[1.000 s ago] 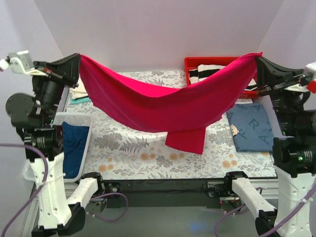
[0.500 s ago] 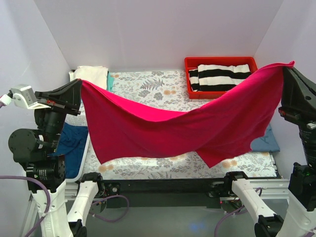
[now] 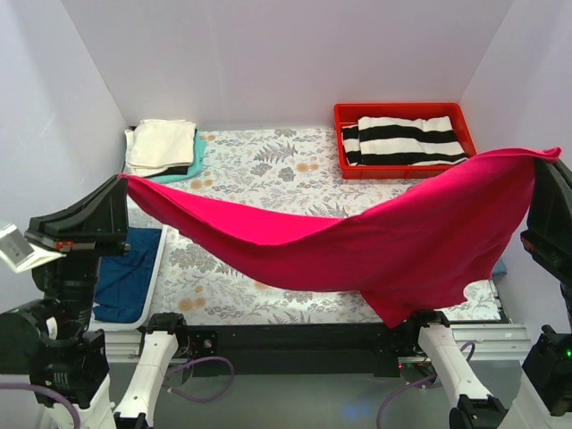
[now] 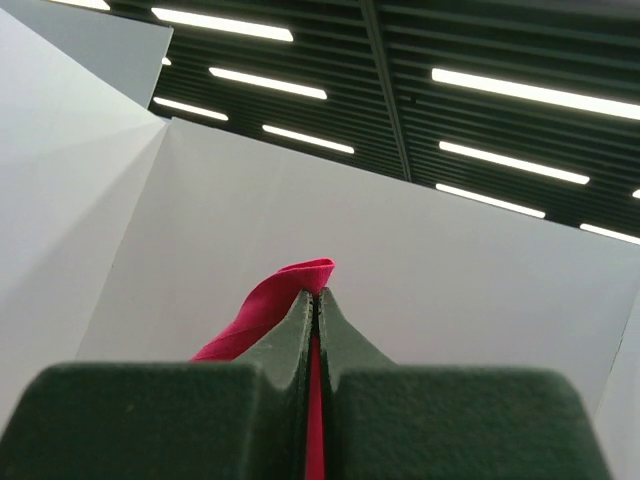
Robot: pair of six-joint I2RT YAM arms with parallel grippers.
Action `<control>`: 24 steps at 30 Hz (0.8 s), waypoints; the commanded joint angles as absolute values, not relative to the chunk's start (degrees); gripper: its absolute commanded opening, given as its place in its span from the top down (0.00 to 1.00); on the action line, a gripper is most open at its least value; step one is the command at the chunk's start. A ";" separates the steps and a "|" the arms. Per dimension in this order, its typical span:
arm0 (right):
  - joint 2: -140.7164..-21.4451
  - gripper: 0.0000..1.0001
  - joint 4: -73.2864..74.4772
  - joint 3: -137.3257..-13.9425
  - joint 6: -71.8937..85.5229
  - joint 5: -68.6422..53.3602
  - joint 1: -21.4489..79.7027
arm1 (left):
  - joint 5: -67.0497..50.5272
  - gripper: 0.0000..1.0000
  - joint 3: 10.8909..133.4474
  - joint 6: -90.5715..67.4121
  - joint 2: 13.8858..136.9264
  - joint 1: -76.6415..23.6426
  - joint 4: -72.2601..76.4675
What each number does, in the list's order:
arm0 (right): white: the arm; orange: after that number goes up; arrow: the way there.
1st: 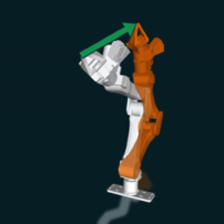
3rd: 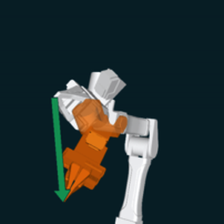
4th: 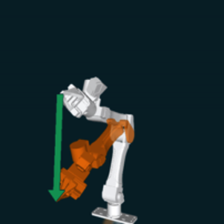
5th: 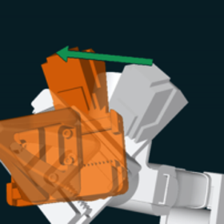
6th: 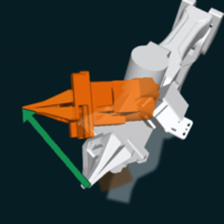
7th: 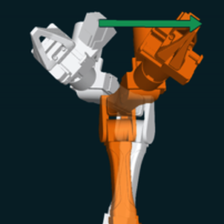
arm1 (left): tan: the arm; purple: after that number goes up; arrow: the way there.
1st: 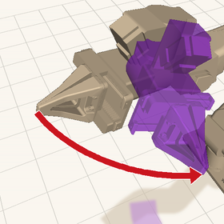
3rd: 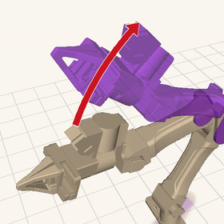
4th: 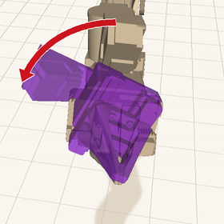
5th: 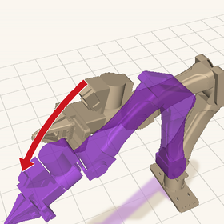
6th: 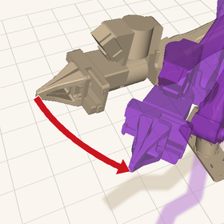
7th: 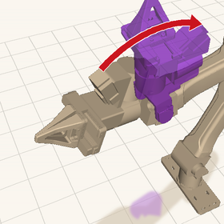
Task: Fold and stack the t-shirts
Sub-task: Flatten out the tshirt
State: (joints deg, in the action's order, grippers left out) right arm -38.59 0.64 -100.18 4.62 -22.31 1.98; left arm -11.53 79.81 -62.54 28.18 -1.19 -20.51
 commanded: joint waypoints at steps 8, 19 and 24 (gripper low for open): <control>-40.25 0.99 -4.66 -101.25 7.21 -20.57 0.62 | -2.22 1.00 77.71 -63.10 29.70 -1.85 -23.20; -52.72 0.99 -17.04 -77.10 6.59 -12.75 0.62 | 8.87 1.00 57.40 -74.00 47.70 -1.85 -13.28; -65.26 0.99 -25.56 -67.42 7.73 -11.69 0.79 | 14.03 1.00 51.87 -79.52 62.10 -1.85 -1.60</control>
